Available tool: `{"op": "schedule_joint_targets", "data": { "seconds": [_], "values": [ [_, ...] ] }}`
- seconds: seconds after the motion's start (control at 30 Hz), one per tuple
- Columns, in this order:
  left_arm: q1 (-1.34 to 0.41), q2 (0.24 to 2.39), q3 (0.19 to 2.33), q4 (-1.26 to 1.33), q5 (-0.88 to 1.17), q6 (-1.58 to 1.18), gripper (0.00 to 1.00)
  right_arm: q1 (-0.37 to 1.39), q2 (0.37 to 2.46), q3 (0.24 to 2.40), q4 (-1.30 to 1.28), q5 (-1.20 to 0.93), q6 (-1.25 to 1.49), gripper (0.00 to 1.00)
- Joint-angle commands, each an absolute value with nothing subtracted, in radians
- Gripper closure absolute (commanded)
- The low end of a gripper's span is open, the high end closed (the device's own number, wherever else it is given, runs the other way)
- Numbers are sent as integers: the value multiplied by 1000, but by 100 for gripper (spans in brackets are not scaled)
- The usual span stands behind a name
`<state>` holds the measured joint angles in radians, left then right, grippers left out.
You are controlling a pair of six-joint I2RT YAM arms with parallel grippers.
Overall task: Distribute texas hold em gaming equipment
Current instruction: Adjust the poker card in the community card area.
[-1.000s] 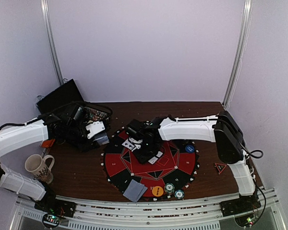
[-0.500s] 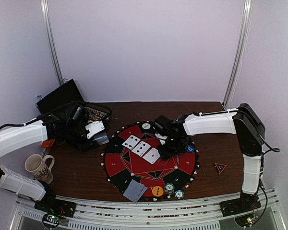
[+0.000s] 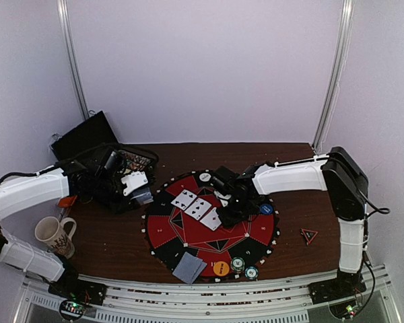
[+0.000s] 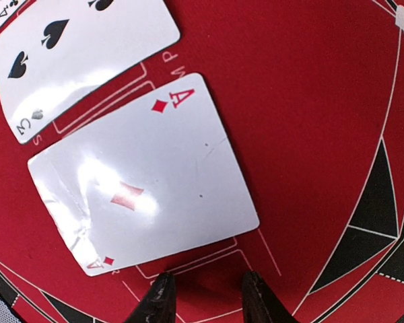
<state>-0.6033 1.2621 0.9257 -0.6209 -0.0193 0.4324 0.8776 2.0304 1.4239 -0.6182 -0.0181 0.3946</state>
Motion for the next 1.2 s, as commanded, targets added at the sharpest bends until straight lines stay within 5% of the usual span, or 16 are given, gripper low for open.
{"op": "schedule_joint_targets", "data": {
  "seconds": [0.0, 1.17],
  "values": [
    [-600, 1250, 926, -571, -17, 436, 52, 879, 2072, 1441, -569, -5, 421, 65],
    [-600, 1239, 918, -569, -16, 438, 52, 895, 1968, 1410, -554, -55, 381, 65]
  ]
}}
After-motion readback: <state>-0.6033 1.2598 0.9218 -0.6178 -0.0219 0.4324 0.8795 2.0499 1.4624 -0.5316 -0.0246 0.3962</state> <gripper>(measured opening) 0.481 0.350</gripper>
